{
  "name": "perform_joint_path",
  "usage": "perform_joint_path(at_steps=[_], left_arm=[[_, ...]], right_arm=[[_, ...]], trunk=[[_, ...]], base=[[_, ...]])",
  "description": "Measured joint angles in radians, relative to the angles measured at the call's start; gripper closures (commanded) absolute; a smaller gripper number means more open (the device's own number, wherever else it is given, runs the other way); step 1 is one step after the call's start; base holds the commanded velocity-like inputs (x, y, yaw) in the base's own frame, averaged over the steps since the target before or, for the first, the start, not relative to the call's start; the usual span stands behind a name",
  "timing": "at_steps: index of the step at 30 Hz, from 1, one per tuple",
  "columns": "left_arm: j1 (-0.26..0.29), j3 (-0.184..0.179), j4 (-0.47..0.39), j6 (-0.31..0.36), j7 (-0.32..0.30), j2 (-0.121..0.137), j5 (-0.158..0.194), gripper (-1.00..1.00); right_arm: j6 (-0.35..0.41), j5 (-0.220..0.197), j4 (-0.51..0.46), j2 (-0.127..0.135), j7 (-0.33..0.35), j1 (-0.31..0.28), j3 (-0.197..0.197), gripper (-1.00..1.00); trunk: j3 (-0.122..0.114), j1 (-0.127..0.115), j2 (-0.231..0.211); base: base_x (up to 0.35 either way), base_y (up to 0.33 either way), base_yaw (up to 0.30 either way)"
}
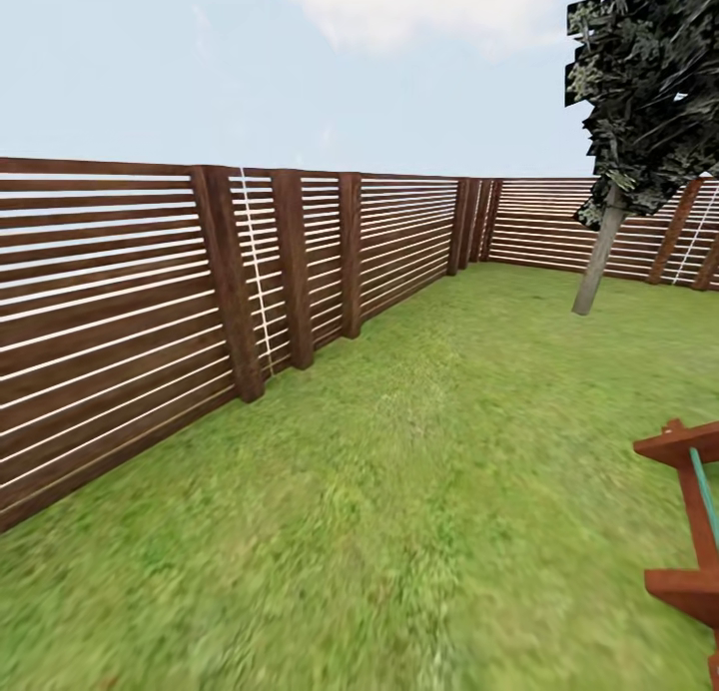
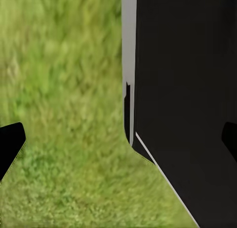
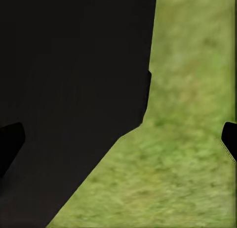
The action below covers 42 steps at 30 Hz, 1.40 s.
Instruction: Take the three Easter eggs out of the wicker basket on the lawn in the garden, then place them on the lawn next to a single tree (choose any tree) so that all three eggs are next to the same tree and none are left in the basket.
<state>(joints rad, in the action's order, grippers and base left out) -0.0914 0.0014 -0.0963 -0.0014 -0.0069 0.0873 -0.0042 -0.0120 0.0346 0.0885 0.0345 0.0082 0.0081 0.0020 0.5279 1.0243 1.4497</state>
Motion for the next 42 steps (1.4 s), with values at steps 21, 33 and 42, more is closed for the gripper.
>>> perform_joint_path(at_steps=[21,33,42], left_arm=[[0.000,0.000,0.000,0.000,0.000,0.000,0.000,-1.00],[0.000,0.000,0.000,0.000,0.000,0.000,-0.001,-1.00],[0.000,0.000,0.000,0.000,0.000,0.000,-0.001,-1.00]], right_arm=[[0.002,0.000,0.000,-0.001,-0.001,0.000,0.000,-1.00],[0.002,0.000,0.000,-0.002,-0.001,0.000,0.001,-1.00],[-0.001,0.002,0.000,-0.005,-0.001,0.000,0.001,-1.00]], trunk=[[0.000,0.000,0.000],[0.000,0.000,0.000],[0.004,0.000,0.000]], base=[[0.334,0.000,0.000],[0.334,0.000,-0.004],[0.334,0.000,-0.151]])
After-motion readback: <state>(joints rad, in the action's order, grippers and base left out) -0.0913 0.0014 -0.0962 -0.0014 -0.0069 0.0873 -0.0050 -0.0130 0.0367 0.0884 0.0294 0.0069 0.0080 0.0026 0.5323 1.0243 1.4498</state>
